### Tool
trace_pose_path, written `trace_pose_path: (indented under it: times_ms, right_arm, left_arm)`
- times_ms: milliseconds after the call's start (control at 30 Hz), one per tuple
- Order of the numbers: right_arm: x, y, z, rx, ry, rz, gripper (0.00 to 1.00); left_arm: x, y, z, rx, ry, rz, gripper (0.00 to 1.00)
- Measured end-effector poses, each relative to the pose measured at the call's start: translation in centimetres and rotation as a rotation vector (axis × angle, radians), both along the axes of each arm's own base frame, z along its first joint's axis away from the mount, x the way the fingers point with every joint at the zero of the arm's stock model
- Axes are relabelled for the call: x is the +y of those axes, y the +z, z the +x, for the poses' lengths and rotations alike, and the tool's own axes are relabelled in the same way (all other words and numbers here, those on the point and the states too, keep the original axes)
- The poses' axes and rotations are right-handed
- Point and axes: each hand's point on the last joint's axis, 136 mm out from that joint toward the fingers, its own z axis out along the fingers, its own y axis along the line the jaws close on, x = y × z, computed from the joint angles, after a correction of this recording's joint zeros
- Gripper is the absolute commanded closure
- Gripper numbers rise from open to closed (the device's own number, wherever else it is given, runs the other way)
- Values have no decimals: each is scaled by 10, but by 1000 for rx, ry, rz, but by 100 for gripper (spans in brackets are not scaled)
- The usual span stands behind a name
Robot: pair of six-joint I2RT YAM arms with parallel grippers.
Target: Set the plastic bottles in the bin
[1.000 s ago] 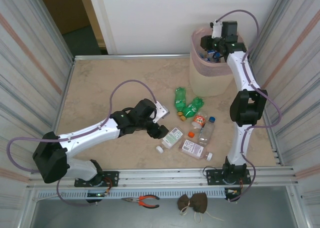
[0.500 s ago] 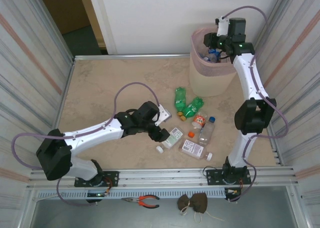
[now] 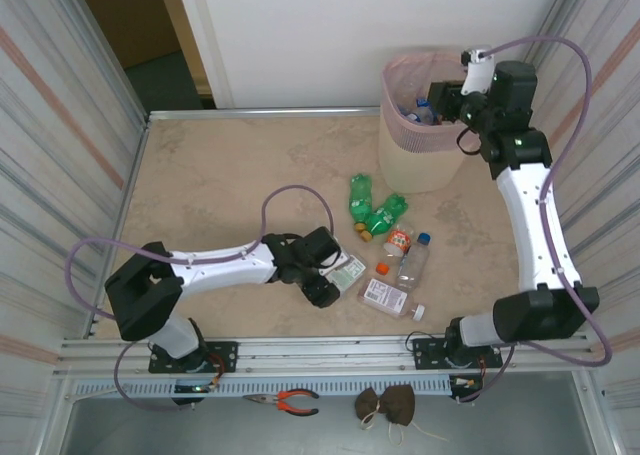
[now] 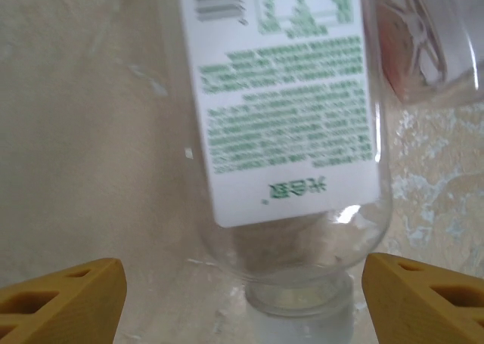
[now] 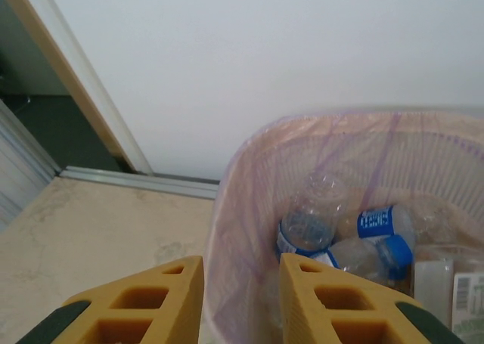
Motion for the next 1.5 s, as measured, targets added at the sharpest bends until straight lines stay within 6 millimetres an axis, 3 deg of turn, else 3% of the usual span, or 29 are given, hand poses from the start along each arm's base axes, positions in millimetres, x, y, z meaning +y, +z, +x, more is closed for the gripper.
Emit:
trace_pose_path:
  times_ms: [200,433,767,1000,1200,1500]
  right_arm:
    - [-4,-10,-26,7,-21,0,69]
    - [-6,-16,-47,12,-40,8,69]
    - [-2,-21,-56,24,-33,6,69]
    - [2,-18,-63,21,-23,5,68]
    - [13,-14,-77,23,14,26,65]
    - [42,-17,-106,65,120,135,60]
  left_arm:
    - [-4,-7,-19,29,-20,33,20]
    - [0,-18,-24,58,3,73,34]
    - [5,-35,-27,82,1,124,53]
    - [7,-31,-22,49,6,131,63]
    - [8,-5,-12,-29,24,79,66]
    - [12,66,21,-132,116,-187,65]
